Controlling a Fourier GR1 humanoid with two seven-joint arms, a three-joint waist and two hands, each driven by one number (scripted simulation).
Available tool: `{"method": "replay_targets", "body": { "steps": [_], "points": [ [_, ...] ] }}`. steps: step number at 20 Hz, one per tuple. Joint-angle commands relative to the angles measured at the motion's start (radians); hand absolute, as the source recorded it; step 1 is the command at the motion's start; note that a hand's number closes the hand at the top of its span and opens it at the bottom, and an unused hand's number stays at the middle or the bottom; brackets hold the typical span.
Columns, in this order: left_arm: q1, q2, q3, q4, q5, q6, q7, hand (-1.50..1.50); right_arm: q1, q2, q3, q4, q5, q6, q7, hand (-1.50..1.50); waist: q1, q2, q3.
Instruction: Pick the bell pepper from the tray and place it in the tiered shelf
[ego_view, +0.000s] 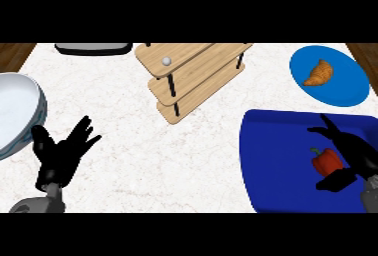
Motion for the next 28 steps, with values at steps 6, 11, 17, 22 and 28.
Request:
{"method": "replay_targets", "body": {
  "steps": [6, 11, 17, 22, 28],
  "points": [
    [-0.030, -0.054, -0.026, 0.078, -0.051, 0.025, -0.008, 0.00, 0.007, -0.006, 0.061, 0.079, 0.050, 0.027, -0.167, 1.50, -0.005, 0.010, 0.003],
    [0.015, -0.022, -0.002, 0.006, -0.029, 0.003, 0.011, 0.00, -0.034, 0.092, 0.201, -0.065, 0.072, 0.094, -0.168, 1.50, 0.011, 0.009, 0.002],
    [-0.005, -0.052, -0.027, 0.034, -0.052, 0.017, -0.010, 0.00, -0.180, 0.267, 0.469, -0.151, 0.108, 0.267, -0.197, 1.50, 0.029, 0.012, 0.001],
    [0.036, -0.035, -0.009, -0.003, -0.036, 0.003, 0.013, 0.00, -0.179, 0.370, 0.400, -0.397, -0.017, 0.355, -0.088, 1.50, -0.008, 0.003, 0.002],
    [0.041, -0.009, 0.031, 0.013, -0.017, -0.015, 0.011, 0.00, -0.188, 0.354, 0.198, -0.732, -0.179, 0.451, 0.038, 1.50, -0.022, 0.001, 0.002]
  ]
}}
